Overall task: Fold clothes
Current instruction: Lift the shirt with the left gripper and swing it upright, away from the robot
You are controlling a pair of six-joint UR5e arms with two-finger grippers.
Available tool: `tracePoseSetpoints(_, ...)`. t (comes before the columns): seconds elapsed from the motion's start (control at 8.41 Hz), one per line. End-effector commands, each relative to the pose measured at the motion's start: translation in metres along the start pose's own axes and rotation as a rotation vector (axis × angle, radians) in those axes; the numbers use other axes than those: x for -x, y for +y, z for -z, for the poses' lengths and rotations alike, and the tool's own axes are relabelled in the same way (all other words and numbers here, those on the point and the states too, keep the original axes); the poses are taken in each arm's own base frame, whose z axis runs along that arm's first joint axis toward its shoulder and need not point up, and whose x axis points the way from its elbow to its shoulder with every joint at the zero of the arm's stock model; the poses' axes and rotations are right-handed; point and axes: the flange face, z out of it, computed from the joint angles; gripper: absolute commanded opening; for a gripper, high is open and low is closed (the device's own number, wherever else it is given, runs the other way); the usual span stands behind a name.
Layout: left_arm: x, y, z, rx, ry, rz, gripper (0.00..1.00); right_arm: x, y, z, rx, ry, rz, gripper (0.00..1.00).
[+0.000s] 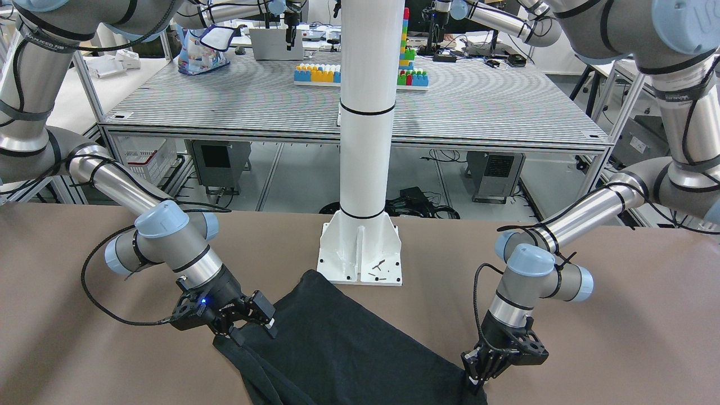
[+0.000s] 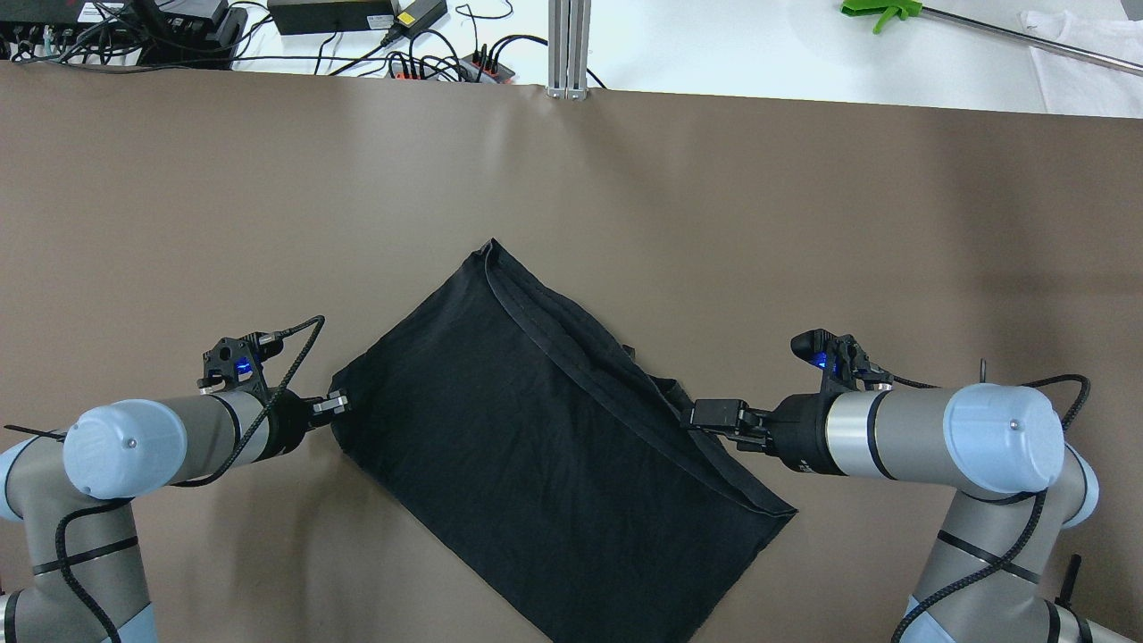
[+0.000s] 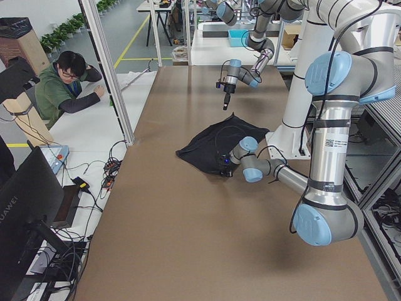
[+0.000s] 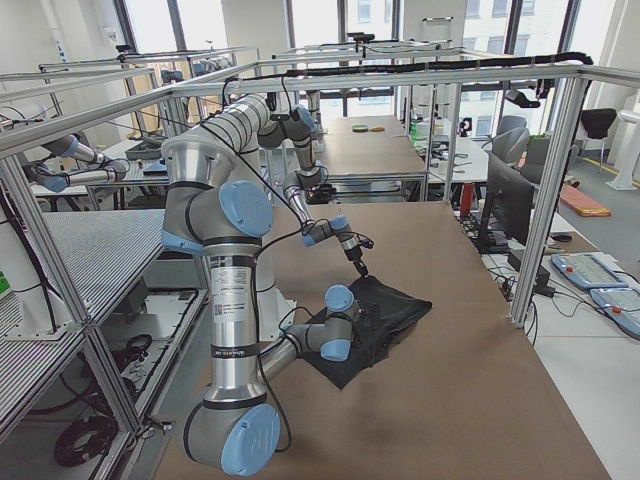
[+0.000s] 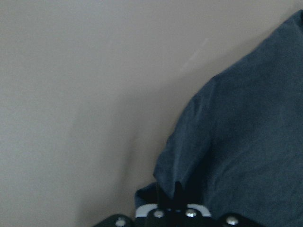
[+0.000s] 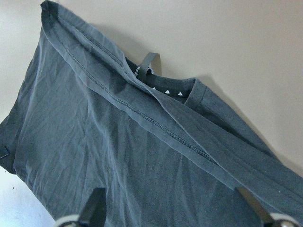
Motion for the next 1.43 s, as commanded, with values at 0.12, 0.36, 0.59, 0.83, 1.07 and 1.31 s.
tracePoseSetpoints(0.12,-0.029,-0.03,0.007,-0.035,-0.05,0.0,0.0,0.0,-0.001,0.001,-0.003,0.0,0.0,0.95)
tracePoseSetpoints(0.36,-0.065,-0.075,-0.002,-0.1,-0.079,-0.041,0.0,-0.001,-0.002,0.003,-0.006,0.0,-0.002,0.95)
tracePoseSetpoints(0.59,-0.103,-0.114,-0.032,-0.146,-0.085,-0.032,0.0,-0.002,-0.003,0.003,-0.007,0.002,-0.004,0.95)
tracePoseSetpoints(0.83,-0.182,-0.155,-0.071,-0.189,-0.08,-0.017,0.0,-0.004,-0.004,0.003,-0.01,0.005,-0.006,0.95)
tracePoseSetpoints(1.07,-0.248,-0.168,-0.105,-0.197,-0.067,-0.016,0.0,-0.008,-0.005,0.003,-0.015,0.013,-0.011,0.95)
tracePoseSetpoints(1.31,-0.26,-0.197,-0.124,-0.236,-0.045,-0.011,0.0,-0.008,-0.006,0.003,-0.027,0.013,-0.009,0.95)
